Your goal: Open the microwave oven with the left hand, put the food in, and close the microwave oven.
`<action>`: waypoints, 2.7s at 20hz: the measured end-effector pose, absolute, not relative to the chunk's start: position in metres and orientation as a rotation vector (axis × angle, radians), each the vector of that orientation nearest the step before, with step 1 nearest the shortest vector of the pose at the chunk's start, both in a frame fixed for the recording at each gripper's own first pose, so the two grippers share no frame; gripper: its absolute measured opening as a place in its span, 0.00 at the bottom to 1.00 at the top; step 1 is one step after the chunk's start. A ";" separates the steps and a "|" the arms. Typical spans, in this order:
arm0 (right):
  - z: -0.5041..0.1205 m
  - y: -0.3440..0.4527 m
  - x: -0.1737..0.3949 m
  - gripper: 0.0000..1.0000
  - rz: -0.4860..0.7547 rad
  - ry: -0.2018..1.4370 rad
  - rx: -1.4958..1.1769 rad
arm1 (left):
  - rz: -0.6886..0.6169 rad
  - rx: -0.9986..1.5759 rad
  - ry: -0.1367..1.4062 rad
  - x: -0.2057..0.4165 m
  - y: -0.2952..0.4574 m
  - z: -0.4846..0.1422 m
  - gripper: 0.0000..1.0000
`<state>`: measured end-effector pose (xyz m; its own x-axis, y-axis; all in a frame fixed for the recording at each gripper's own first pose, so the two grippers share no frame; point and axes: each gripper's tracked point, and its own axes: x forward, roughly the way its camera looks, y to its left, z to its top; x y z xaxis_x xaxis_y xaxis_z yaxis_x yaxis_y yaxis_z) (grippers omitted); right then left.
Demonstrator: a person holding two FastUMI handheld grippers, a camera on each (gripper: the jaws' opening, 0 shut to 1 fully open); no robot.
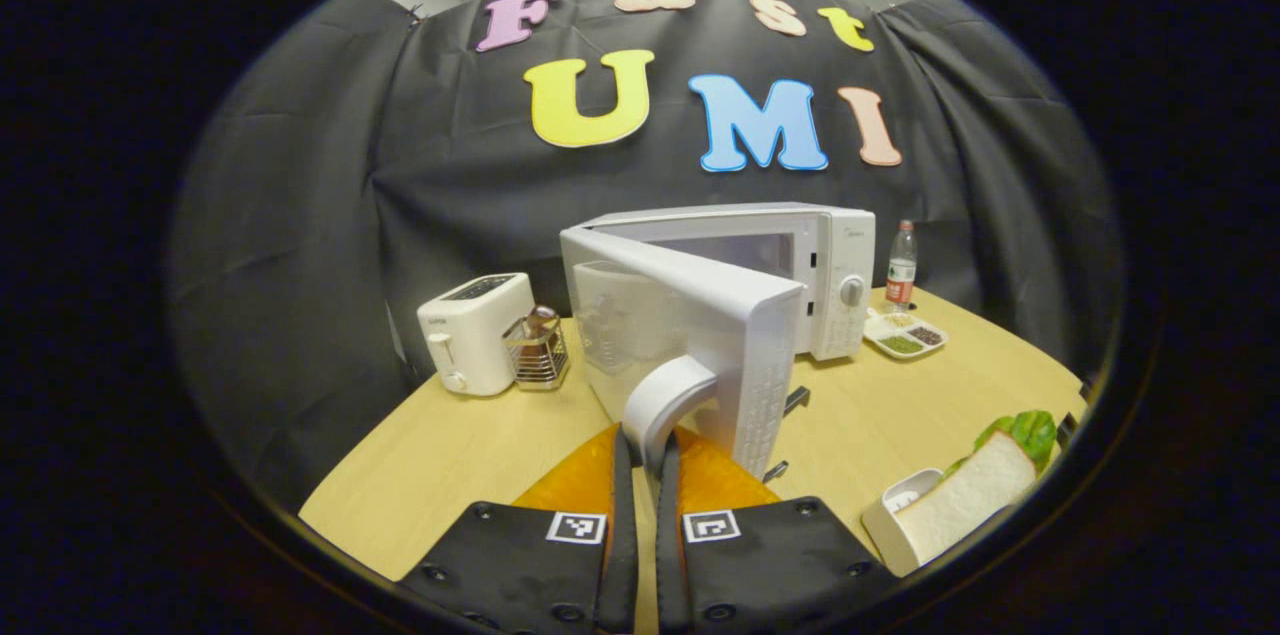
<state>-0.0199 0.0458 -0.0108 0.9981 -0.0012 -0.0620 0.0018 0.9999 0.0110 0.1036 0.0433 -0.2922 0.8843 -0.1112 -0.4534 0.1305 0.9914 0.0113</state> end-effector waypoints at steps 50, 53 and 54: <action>-0.268 0.095 -0.022 0.98 0.250 0.832 0.164 | 0.068 0.039 0.063 -0.002 0.098 -0.026 0.99; -0.286 0.098 -0.032 0.98 0.278 0.911 0.204 | 0.079 0.042 0.055 -0.007 0.092 -0.021 0.99; -0.293 0.102 -0.037 0.98 0.292 0.943 0.229 | 0.081 0.043 0.055 -0.007 0.090 -0.021 0.99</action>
<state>-0.0373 0.1020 -0.2934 0.5530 0.3434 -0.7591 -0.1457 0.9369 0.3177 -0.0072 0.0902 -0.0207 0.9952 0.0825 -0.0529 -0.0802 0.9958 0.0449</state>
